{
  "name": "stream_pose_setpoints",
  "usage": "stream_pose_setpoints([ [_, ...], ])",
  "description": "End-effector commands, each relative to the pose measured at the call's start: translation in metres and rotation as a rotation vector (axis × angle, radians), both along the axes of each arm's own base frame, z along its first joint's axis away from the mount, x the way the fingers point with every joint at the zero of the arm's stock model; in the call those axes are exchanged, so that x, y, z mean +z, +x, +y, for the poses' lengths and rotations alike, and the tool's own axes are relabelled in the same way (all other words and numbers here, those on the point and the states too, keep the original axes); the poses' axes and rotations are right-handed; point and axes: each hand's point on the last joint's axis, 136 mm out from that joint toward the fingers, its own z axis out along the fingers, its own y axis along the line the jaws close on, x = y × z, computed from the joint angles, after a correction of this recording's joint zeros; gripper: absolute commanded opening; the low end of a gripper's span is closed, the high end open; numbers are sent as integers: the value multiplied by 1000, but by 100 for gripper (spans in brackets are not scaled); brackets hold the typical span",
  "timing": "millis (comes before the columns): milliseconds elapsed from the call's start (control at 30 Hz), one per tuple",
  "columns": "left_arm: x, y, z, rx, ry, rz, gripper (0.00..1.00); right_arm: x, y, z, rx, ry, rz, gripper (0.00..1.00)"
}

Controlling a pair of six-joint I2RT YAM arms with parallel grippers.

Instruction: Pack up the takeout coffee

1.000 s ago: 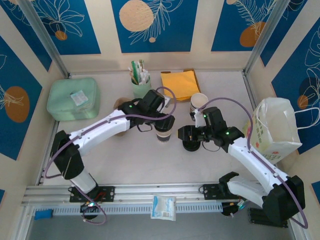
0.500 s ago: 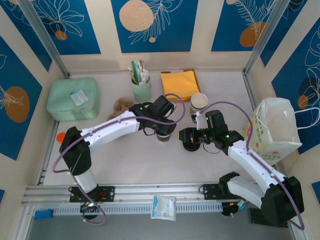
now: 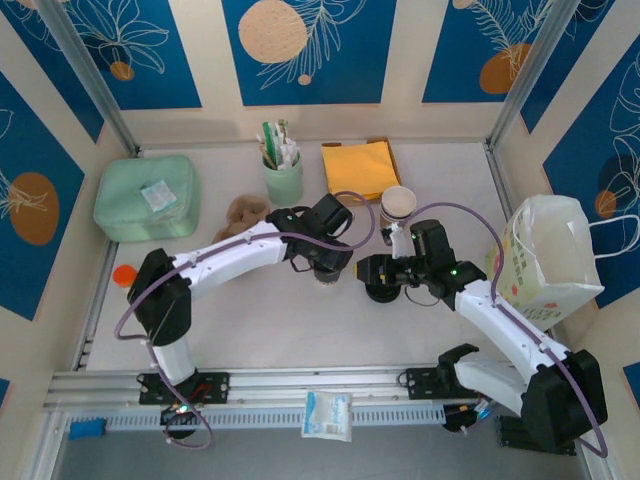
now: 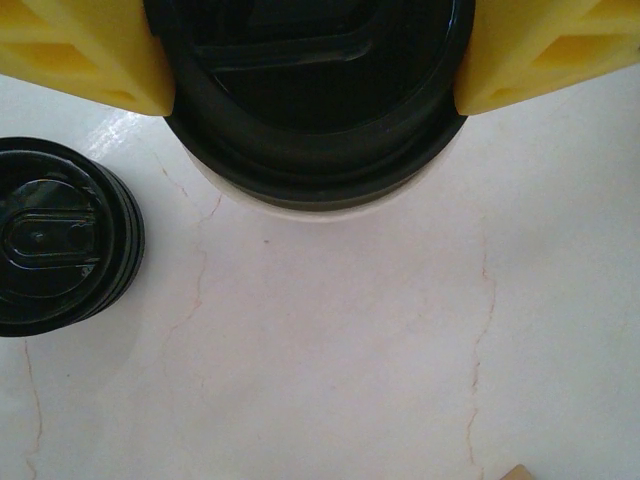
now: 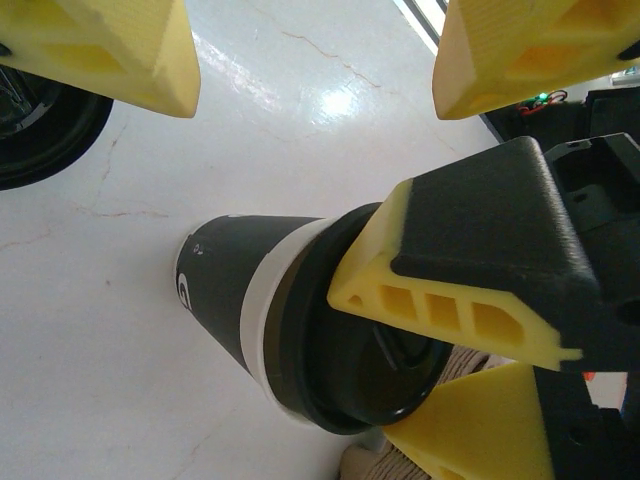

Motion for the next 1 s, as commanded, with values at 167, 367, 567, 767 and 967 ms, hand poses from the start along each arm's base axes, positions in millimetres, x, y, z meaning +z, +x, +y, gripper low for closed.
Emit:
stream_pose_setpoints([
  [167, 3, 5, -6, -16, 17, -17, 70, -3, -2, 1, 16, 14, 14, 63],
  [367, -2, 3, -8, -21, 22, -2, 70, -3, -2, -1, 9, 11, 15, 63],
  [567, -10, 1, -4, -16, 34, 11, 70, -3, 0, -3, 1, 14, 18, 63],
  [767, -15, 1, -3, -12, 44, 16, 75, -1, 0, -3, 3, 22, 19, 63],
  [967, -15, 1, -2, -11, 49, 12, 80, 6, 0, -1, 12, 30, 10, 64],
])
